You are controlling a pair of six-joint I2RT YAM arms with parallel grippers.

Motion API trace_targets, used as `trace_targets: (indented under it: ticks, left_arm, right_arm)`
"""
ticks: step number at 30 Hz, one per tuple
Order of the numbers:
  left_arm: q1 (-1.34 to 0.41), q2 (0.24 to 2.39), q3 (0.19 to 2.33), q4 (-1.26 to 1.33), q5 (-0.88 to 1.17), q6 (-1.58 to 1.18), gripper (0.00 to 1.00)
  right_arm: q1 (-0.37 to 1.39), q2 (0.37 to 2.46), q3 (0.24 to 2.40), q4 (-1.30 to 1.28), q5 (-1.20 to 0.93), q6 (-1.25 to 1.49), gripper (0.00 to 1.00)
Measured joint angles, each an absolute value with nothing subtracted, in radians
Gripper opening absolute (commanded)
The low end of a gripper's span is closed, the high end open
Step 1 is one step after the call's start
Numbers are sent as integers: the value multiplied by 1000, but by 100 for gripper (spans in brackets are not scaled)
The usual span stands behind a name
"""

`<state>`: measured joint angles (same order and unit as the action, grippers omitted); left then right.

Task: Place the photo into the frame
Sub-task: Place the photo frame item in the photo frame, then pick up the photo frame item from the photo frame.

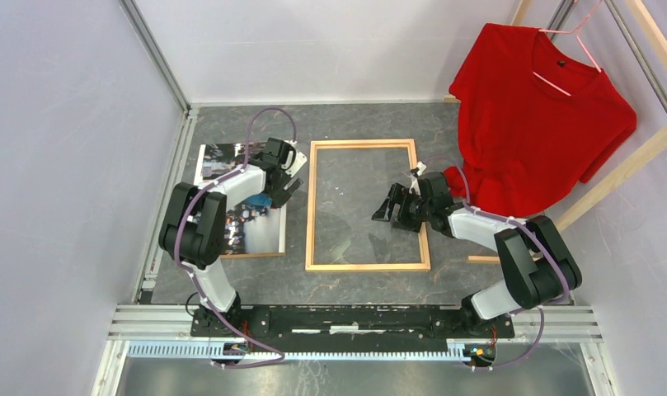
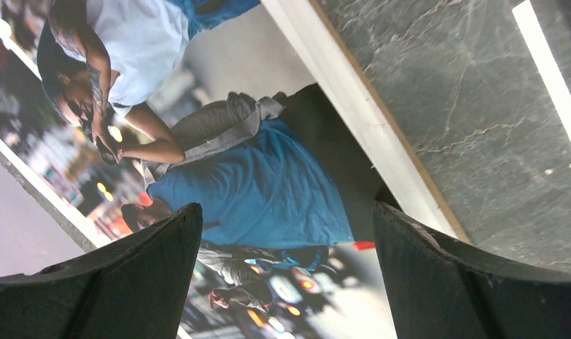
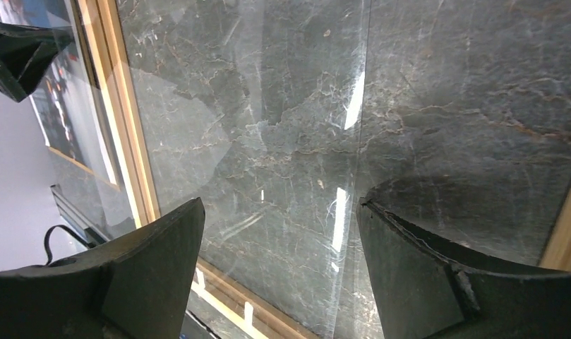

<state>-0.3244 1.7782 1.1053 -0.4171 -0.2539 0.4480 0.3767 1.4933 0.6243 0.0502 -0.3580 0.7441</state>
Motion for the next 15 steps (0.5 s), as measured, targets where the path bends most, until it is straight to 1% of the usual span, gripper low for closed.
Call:
trace_targets:
  ticks: [15]
  left_arm:
    - [-366, 1822, 1151, -416, -259, 438, 95]
  right_arm:
    - [380, 1493, 524, 224, -498, 895, 87]
